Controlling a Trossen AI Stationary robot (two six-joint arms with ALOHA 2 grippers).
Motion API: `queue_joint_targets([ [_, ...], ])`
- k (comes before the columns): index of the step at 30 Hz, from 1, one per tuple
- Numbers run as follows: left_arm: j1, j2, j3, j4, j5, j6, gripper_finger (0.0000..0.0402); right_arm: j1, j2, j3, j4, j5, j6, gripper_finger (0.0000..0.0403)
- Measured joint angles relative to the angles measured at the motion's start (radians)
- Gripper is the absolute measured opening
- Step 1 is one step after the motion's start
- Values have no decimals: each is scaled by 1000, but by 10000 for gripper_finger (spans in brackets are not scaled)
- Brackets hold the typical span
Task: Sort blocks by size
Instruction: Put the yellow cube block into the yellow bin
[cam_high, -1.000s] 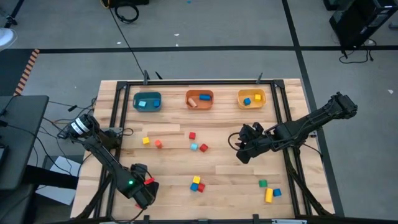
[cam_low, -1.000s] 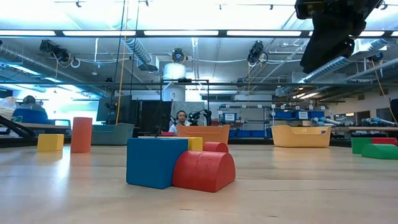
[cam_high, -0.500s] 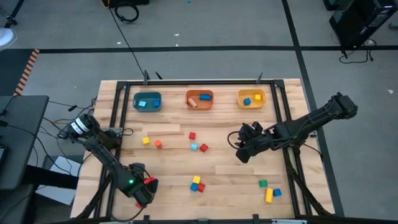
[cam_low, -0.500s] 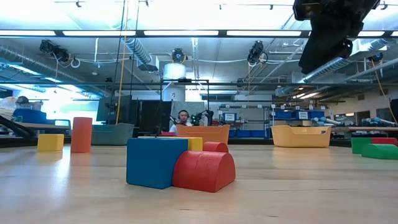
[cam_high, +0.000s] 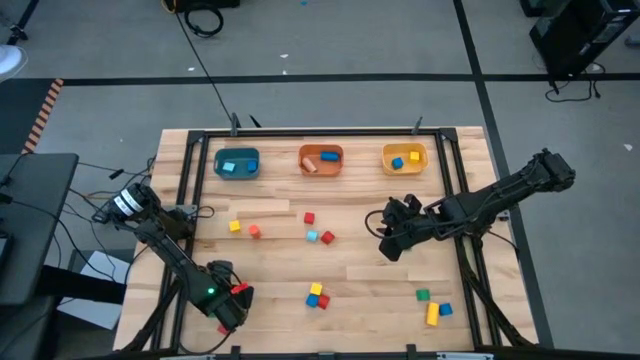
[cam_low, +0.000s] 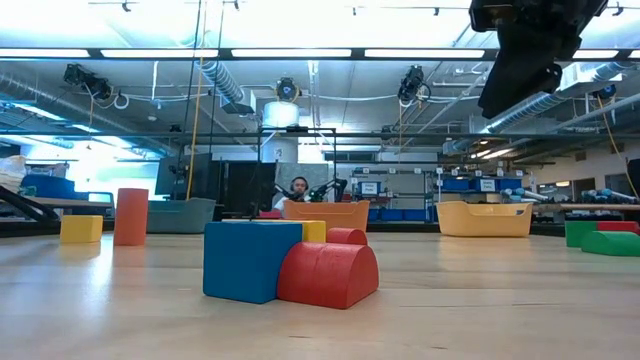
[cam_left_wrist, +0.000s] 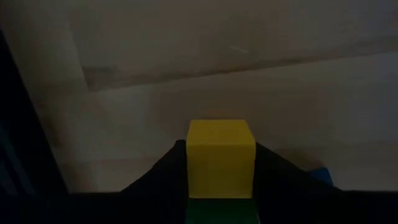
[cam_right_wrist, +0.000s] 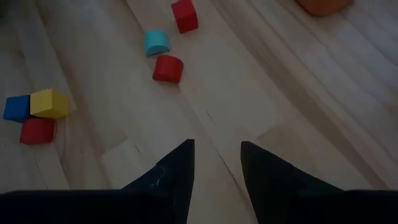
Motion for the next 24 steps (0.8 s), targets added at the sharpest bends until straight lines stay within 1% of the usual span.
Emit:
queue_joint_targets([
  [5, 1, -5, 0, 13, -7, 0, 133, -5, 0, 0, 1, 0, -1, 145],
  [8, 17, -25, 0, 36, -48, 0, 133, 1, -5, 0, 0, 0, 5, 144],
  [13, 84, -85, 0, 52, -215, 10, 133, 44, -57, 0, -1, 86, 18, 143],
  [16, 139, -128, 0, 65, -332, 55, 134, 66, -95, 0, -8, 107, 4, 142],
  [18, 180, -148, 0, 102, -416, 124, 135, 74, -108, 0, -10, 111, 1, 142],
  [20, 232, -171, 0, 161, -477, 227, 135, 76, -107, 0, -4, 121, 1, 144],
  [22, 294, -188, 0, 232, -497, 354, 135, 74, -95, 1, 15, 124, -23, 146],
  [24, 362, -198, 0, 311, -497, 493, 135, 66, -73, 1, 28, 125, -88, 148],
])
